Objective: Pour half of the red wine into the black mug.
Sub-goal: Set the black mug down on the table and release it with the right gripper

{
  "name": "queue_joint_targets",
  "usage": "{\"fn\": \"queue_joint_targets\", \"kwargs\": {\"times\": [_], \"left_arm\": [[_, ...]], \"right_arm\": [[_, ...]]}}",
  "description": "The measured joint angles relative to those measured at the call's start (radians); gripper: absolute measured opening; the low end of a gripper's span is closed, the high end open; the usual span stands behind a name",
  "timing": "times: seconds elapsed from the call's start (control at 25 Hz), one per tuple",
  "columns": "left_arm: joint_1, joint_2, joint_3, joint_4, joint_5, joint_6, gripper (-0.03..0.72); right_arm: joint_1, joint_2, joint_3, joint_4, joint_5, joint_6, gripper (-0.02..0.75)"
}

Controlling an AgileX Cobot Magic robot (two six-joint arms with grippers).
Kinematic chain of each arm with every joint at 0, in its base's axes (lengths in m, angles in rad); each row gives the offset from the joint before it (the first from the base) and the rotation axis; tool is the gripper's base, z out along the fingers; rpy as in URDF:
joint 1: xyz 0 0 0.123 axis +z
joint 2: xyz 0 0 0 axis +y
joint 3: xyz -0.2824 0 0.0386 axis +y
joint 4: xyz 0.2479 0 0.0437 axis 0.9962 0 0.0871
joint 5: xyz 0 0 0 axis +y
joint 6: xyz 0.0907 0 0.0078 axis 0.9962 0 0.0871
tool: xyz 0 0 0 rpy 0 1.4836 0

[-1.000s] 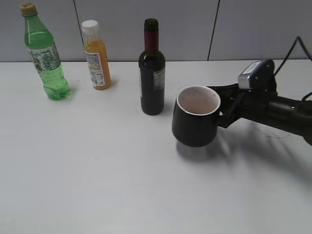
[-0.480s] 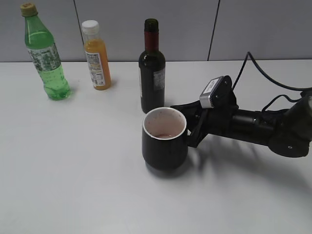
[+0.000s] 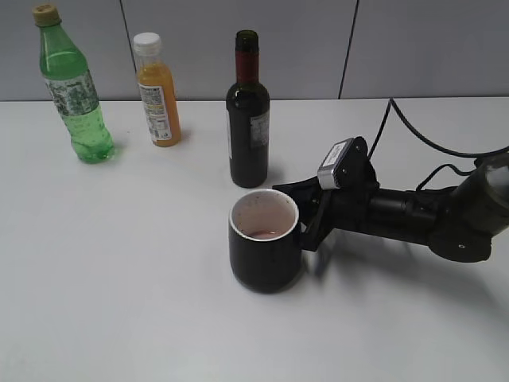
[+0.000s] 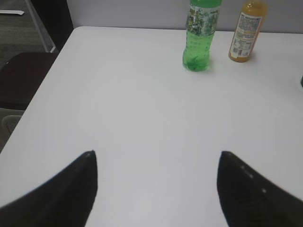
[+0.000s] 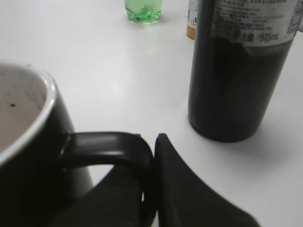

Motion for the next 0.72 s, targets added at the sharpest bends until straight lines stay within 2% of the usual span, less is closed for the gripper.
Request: {"fn": "queue_joint_targets", "kwargs": {"times": [0.32, 0.6, 0.72], "left_arm": [[0.0, 0.0, 0.0, 0.0, 0.0, 0.0, 0.589], [0.0, 0.0, 0.0, 0.0, 0.0, 0.0, 0.589], [0.0, 0.0, 0.0, 0.0, 0.0, 0.0, 0.589]], "right_arm": [[0.001, 0.019, -0.009, 0.018, -0.021, -0.021, 0.048], [-0.015, 0.023, -0.009, 0.016, -0.038, -0.02, 0.132], [-0.043, 0.023, -0.008, -0.023, -0.039, -0.018, 0.162]]}}
